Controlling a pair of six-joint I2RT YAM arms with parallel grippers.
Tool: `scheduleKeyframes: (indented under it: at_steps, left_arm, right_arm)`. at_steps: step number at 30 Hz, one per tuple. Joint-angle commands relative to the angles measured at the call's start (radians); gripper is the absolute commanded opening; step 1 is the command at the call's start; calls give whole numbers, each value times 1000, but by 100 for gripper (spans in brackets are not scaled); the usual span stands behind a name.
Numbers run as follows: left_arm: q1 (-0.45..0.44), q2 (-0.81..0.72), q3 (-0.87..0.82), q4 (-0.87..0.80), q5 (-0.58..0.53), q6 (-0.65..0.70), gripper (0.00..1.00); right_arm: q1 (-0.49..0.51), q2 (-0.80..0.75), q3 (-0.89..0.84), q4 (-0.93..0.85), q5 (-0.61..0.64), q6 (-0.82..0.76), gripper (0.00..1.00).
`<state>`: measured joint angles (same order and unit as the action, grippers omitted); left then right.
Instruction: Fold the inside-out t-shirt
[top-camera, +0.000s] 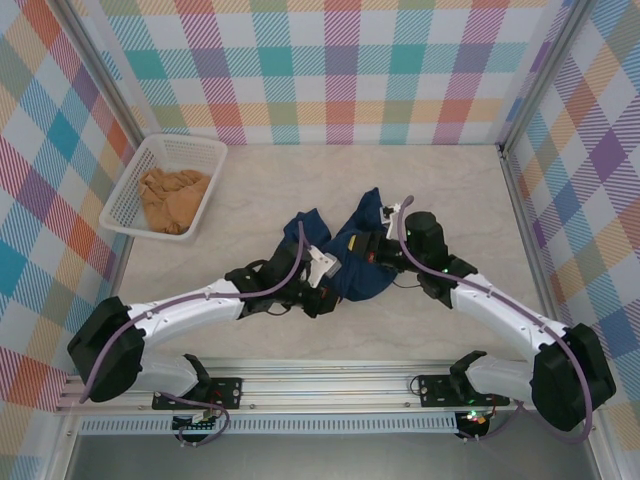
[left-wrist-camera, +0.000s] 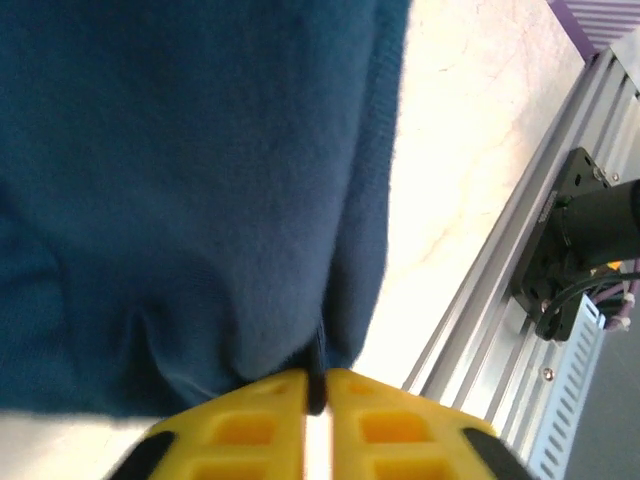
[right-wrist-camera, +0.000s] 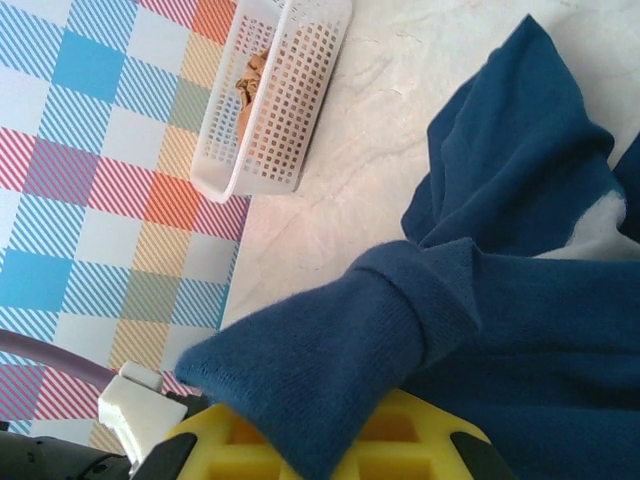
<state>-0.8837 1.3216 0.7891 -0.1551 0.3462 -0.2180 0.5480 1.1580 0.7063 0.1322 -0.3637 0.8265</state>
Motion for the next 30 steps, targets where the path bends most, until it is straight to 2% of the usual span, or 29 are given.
scheduleKeyframes:
  at_steps: [1,3,8,13,15,18,27,30]
  left_arm:
    - [-11,-98,4,-13,-50,22,29]
    - [-2,-150,2,-5,-87,16,38]
    - [37,-195,32,5,-201,-23,50]
    - [44,-83,129,-33,-94,14,57]
    - [43,-53,148,-26,-84,11,57]
    - [45,-29,163,-27,-97,22,55]
    - [54,26,178,2,-100,10,30]
    - [58,40,182,11,-87,11,25]
  right_arm:
    - [-8,-46,27,-66,0,-117,0]
    - [-8,-55,26,-90,-19,-159,0]
    - [-8,-67,10,-88,-45,-185,0]
    - [-8,-64,9,-82,-53,-187,0]
    - [-8,-58,8,-75,-59,-183,0]
    - [-8,-59,-1,-66,-60,-177,0]
    - [-8,-60,-15,-50,-71,-170,0]
    - [-8,-57,-18,-42,-76,-169,0]
